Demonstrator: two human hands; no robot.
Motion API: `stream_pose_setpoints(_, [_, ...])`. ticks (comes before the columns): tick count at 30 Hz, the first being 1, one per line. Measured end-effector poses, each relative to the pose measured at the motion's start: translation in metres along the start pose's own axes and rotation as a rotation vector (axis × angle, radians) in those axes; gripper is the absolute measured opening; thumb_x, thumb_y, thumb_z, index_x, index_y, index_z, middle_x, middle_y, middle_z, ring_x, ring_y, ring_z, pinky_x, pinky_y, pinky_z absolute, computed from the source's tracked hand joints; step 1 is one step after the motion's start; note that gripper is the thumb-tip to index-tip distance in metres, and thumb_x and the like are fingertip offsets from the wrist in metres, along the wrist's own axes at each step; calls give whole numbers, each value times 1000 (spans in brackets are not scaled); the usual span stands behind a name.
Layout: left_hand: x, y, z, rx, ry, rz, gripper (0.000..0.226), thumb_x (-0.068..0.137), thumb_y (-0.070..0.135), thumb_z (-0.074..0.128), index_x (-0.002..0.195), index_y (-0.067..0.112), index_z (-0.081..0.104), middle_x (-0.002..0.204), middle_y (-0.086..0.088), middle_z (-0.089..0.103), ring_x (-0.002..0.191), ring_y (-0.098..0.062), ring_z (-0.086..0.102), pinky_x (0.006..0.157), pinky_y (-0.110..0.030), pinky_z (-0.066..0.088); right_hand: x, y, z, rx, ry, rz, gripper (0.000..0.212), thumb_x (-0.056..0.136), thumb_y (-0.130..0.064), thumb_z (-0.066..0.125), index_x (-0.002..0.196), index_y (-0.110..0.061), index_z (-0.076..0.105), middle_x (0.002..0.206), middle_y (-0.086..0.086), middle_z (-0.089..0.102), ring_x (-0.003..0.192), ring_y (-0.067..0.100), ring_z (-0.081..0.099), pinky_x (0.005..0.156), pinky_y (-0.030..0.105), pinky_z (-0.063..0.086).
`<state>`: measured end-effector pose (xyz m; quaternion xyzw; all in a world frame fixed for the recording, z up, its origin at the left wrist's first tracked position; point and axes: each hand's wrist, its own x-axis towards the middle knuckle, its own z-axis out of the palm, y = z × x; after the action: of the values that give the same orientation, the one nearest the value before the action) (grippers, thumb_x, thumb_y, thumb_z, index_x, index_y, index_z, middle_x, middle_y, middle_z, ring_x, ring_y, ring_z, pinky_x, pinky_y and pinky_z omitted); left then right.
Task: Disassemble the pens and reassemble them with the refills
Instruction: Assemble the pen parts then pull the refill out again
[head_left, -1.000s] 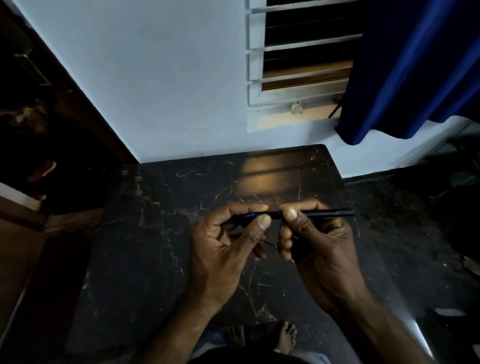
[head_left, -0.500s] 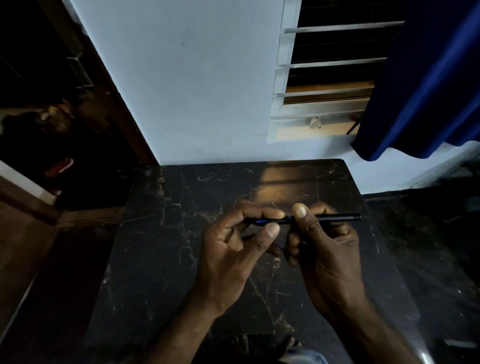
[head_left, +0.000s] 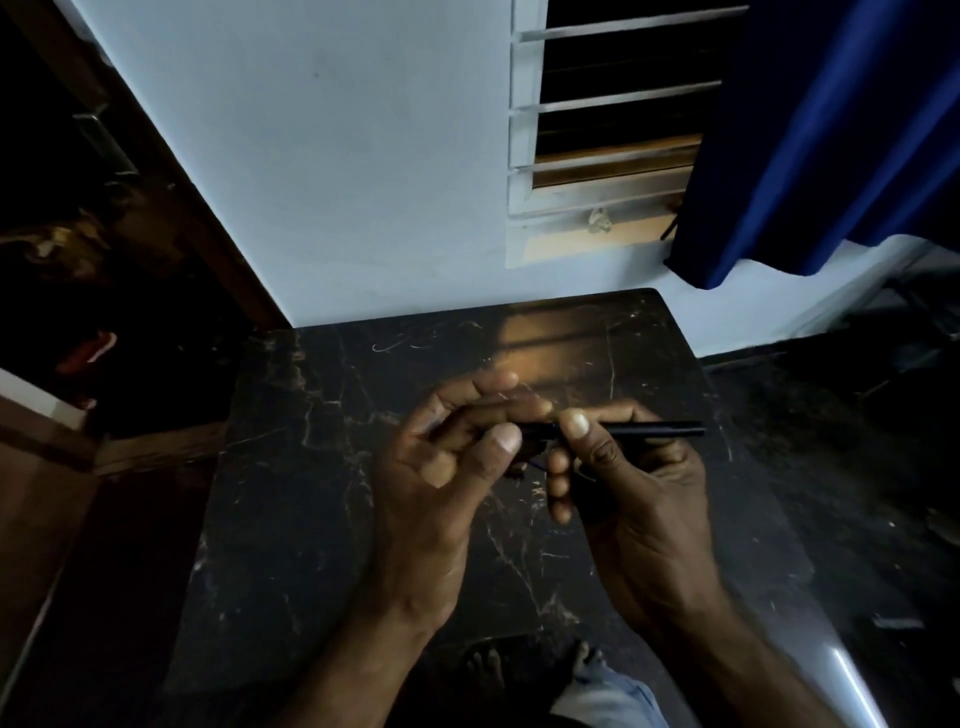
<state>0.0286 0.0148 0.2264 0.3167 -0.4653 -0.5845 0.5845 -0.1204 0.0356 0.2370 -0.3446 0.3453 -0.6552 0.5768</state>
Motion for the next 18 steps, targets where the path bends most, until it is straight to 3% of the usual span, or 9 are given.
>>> stream_pose_setpoints(4, [4, 0, 8, 95, -32, -125, 26, 95, 36, 78, 96, 10, 77, 84, -17, 76, 73, -33, 75, 66, -48, 63, -6, -4, -8, 11, -4, -21, 13, 88, -17, 77, 90, -5, 73, 70, 14, 66, 58, 22, 64, 47, 29, 51])
stream_pose_setpoints(7, [6, -1, 9, 167, -49, -138, 15, 92, 30, 78, 84, 18, 79, 68, -3, 70, 58, -16, 69, 53, -29, 57, -9, -9, -17, 44, -6, 4, 24, 89, -21, 78, 96, 2, 72, 75, 18, 66, 63, 25, 65, 50, 32, 52])
stream_pose_setpoints(10, [6, -1, 13, 154, -75, -103, 4, 89, 23, 80, 91, 19, 82, 73, -3, 75, 63, -10, 71, 54, -24, 57, -11, -11, -26, 118, -9, 30, 31, 95, -17, 70, 103, 12, 66, 80, 22, 68, 69, 28, 67, 54, 34, 53])
stream_pose_setpoints(14, [4, -3, 20, 243, -85, 11, 11, 90, 15, 84, 100, 18, 81, 94, -6, 81, 81, -16, 79, 66, -25, 63, -11, -14, -29, 85, 38, 13, 16, 96, -15, 66, 95, 1, 68, 76, 18, 69, 62, 24, 66, 51, 31, 52])
stream_pose_setpoints(18, [2, -4, 22, 409, -172, 196, 10, 93, 4, 76, 103, 7, 76, 110, -1, 76, 108, -21, 75, 87, -26, 60, -10, -17, -33, 10, 84, 16, 16, 97, -20, 70, 83, -13, 74, 66, 13, 66, 52, 22, 62, 45, 29, 48])
